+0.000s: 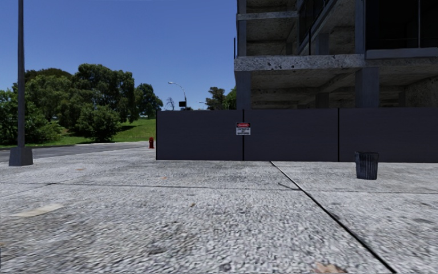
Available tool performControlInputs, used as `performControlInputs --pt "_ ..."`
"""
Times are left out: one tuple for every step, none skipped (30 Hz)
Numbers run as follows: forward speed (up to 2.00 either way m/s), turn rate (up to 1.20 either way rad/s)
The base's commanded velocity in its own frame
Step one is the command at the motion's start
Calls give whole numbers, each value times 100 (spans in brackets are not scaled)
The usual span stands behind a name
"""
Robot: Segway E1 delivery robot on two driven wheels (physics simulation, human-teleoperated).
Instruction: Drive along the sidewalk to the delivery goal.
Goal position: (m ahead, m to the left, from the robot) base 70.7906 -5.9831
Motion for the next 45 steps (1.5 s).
performControlInputs --pt "137 0" --pt "137 0" --pt "136 0" --pt "135 0" --pt "135 0" --pt "135 0" --pt "135 0" --pt "135 0" --pt "135 0" --pt "135 10" --pt "135 10" --pt "135 19" --pt "135 21" --pt "135 22" --pt "135 23" --pt "135 23" --pt "135 25" --pt "135 28" --pt "135 33" --pt "135 33" --pt "135 37" --pt "135 44" --pt "135 45" --pt "135 46" --pt "135 46" --pt "135 46" --pt "135 46" --pt "135 46" --pt "135 46" --pt "135 46" --pt "135 47" --pt "135 47" --pt "135 47" --pt "135 47" --pt "135 47" --pt "135 47" --pt "135 47" --pt "135 47" --pt "135 47" --pt "135 47" --pt "135 47" --pt "135 47" --pt "135 47" --pt "135 47" --pt "135 47"
